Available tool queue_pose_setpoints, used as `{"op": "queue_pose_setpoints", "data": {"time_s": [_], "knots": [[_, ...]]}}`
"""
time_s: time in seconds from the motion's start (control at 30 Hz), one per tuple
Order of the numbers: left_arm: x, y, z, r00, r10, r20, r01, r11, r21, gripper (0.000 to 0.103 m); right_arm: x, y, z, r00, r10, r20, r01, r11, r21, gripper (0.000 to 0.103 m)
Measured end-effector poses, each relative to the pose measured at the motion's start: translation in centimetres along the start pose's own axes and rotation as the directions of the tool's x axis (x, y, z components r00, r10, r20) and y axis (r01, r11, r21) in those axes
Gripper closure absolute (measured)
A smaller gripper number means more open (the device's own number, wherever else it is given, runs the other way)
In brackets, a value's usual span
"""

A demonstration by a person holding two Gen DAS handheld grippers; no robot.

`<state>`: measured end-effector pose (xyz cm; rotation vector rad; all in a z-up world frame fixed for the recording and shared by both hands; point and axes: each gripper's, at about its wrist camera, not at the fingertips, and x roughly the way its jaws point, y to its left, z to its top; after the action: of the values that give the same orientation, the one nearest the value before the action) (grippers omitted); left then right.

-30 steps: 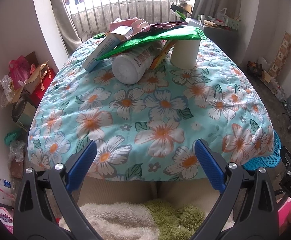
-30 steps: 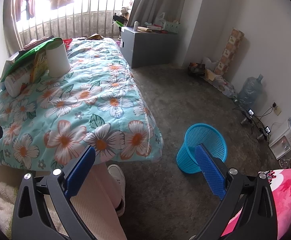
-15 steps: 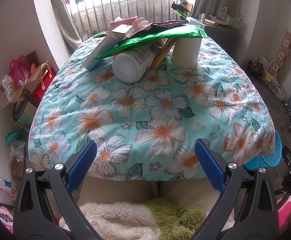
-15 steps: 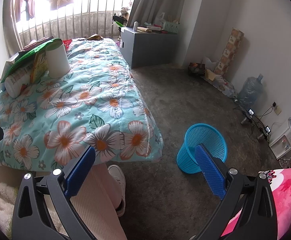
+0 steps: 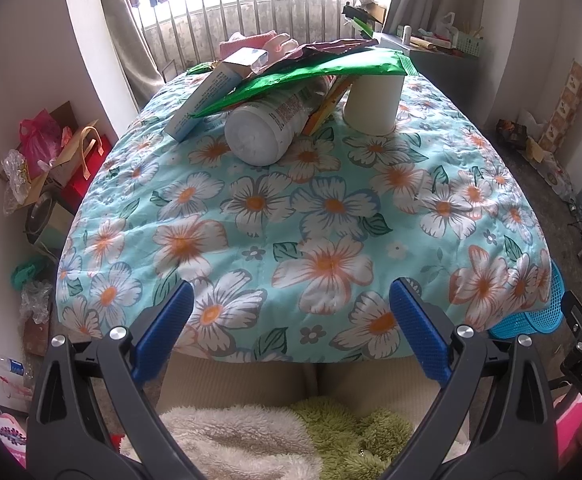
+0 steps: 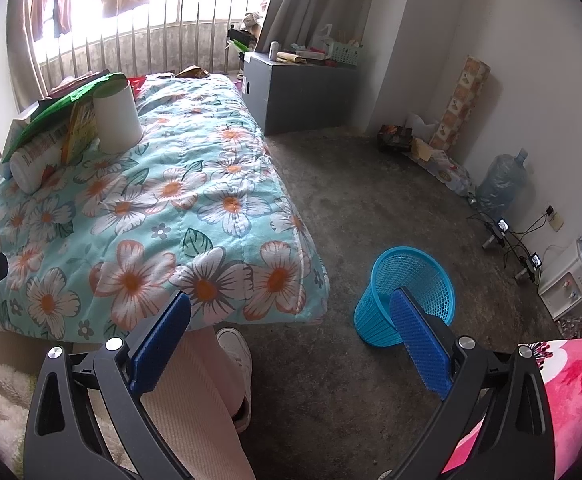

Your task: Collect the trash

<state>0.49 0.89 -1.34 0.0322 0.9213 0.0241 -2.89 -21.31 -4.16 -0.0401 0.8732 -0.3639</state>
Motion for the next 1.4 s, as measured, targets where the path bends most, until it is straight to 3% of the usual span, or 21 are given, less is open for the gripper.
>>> {"op": "queue_pose_setpoints", "data": {"time_s": [0.83, 1.13, 1.27, 1.4], "knots": [[0.7, 2.7, 1.0, 0.999, 0.032, -0.014, -0.033, 0.997, -0.064, 0.009, 0.4, 4.0, 2.1, 1.0, 0.005, 0.007, -0.004, 0.993, -0.119, 0.006], [1.8, 5.0, 3.6, 0.999, 0.029, 0.041, -0.027, 0.999, -0.048, 0.009, 1.2, 5.4, 4.9, 0.988, 0.145, 0.056, -0.141, 0.987, -0.074, 0.006], [2.3, 6.8, 5.3, 0.996, 0.015, 0.086, -0.01, 0.998, -0.055, 0.009, 1.8, 6.6, 6.7, 0.963, 0.26, 0.075, -0.255, 0.965, -0.065, 0.006], [2.9, 9.0, 7.1, 0.987, 0.026, 0.16, -0.013, 0.997, -0.078, 0.009, 2.0, 7.2, 8.2, 0.919, 0.373, 0.13, -0.372, 0.928, -0.035, 0.006]]}}
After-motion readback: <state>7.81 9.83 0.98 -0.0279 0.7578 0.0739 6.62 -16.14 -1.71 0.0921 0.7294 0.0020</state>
